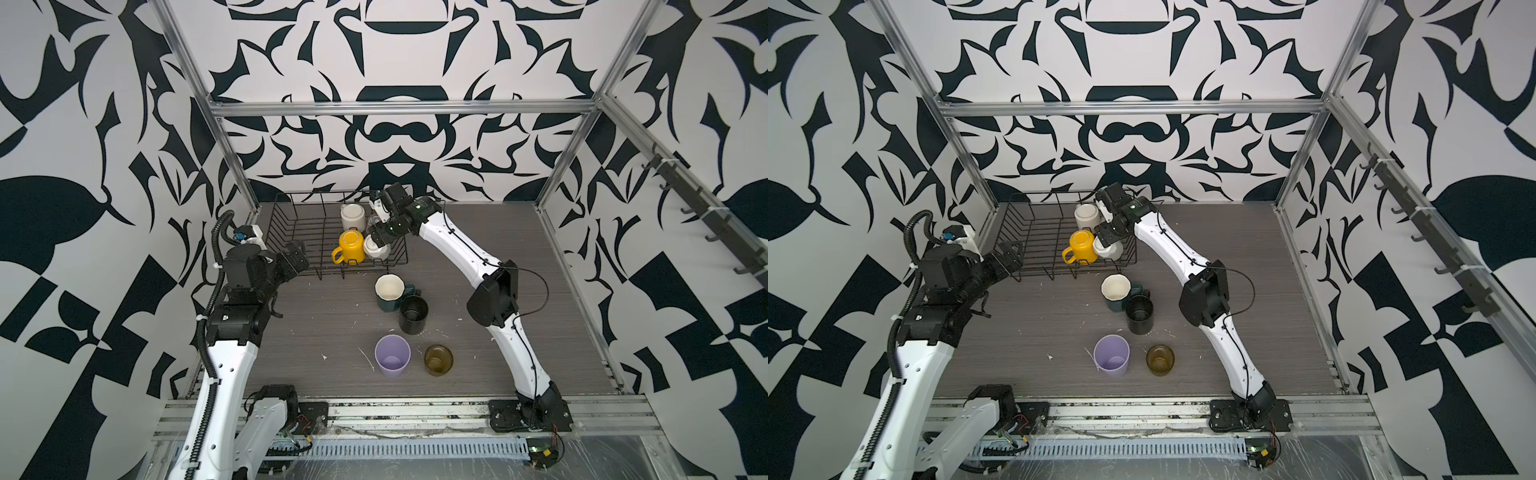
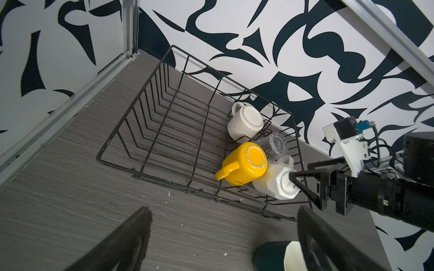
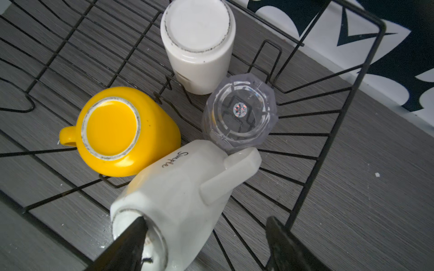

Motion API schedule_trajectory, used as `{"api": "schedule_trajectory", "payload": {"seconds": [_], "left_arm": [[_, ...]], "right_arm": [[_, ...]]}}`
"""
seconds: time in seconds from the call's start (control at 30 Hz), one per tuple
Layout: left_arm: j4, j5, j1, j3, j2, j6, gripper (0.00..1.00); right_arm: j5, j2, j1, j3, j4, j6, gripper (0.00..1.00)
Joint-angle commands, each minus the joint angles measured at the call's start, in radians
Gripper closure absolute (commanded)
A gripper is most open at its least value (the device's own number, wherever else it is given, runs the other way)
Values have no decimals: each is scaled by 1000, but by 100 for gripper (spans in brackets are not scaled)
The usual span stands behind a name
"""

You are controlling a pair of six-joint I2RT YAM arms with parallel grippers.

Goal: Load cups into a dish rack
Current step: Rotate the cup at the dish rack.

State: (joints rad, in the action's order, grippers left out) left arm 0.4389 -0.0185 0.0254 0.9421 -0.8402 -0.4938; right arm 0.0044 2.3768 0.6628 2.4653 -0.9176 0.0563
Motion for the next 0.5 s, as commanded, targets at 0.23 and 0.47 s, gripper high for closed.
{"api": "schedule_trajectory", "payload": {"seconds": [0.23,0.47], "left_arm": [[-13,3,-11,-3,-6,2,1],[-20,9,-11,-2,-16,0,1]], "right_arm": [[14,-214,33,-236,67,-186,14],[-25,-228,72,-275,60,-356,8]]}}
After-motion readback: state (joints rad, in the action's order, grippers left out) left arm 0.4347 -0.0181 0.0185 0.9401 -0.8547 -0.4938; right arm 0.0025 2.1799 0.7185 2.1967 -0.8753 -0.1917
